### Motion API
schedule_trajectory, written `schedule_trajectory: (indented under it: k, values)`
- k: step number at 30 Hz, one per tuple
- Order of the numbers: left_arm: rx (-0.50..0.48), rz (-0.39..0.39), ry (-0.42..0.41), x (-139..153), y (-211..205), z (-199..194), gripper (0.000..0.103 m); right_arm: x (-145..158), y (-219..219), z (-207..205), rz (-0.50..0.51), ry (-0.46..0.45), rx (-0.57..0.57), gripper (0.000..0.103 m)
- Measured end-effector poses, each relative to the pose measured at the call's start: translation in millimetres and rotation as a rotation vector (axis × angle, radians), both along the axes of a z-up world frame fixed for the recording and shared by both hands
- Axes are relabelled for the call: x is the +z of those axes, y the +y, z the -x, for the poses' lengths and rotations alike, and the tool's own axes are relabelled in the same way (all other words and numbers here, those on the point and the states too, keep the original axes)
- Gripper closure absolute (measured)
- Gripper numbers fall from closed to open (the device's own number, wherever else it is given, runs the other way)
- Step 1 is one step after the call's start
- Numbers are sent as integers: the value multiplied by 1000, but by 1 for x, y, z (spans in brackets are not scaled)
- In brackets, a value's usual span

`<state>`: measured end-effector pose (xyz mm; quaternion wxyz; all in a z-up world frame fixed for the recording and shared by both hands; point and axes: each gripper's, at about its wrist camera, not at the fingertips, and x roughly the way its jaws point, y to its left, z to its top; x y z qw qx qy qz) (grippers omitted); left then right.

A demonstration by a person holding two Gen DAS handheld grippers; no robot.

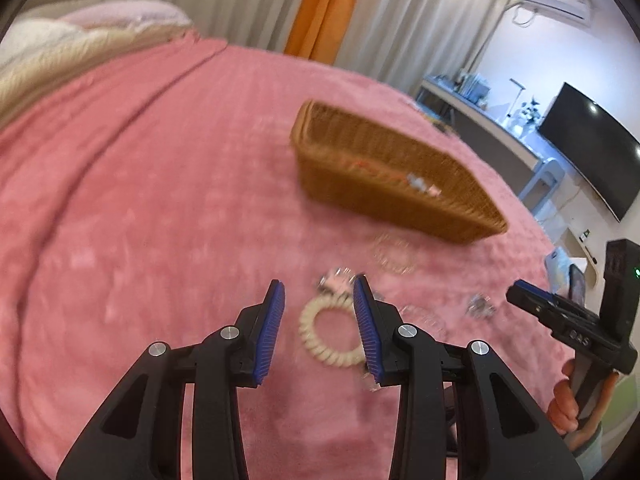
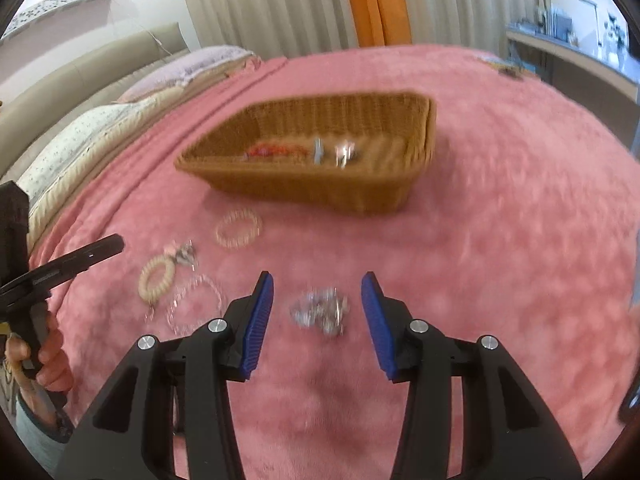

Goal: Organize jewelry
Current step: 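Grasp the cream coil bracelet with left tool while right tool grasps the crystal brooch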

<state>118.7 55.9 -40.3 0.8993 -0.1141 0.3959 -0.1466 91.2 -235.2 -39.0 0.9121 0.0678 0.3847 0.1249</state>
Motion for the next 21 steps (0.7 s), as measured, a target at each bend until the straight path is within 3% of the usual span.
schedule_trajectory:
  k: [9,16,21]
  values:
    - [-3,25,69,-27,4,-9,69,-21,15,-9,84,61,-26,61]
    - [-19,62,80,-35,4,-7,69,-28,18,-18,91,94,-21,61]
    - [-24,29,82,-36,-2,-8,69,-31,25,-20,131,90,-19,62]
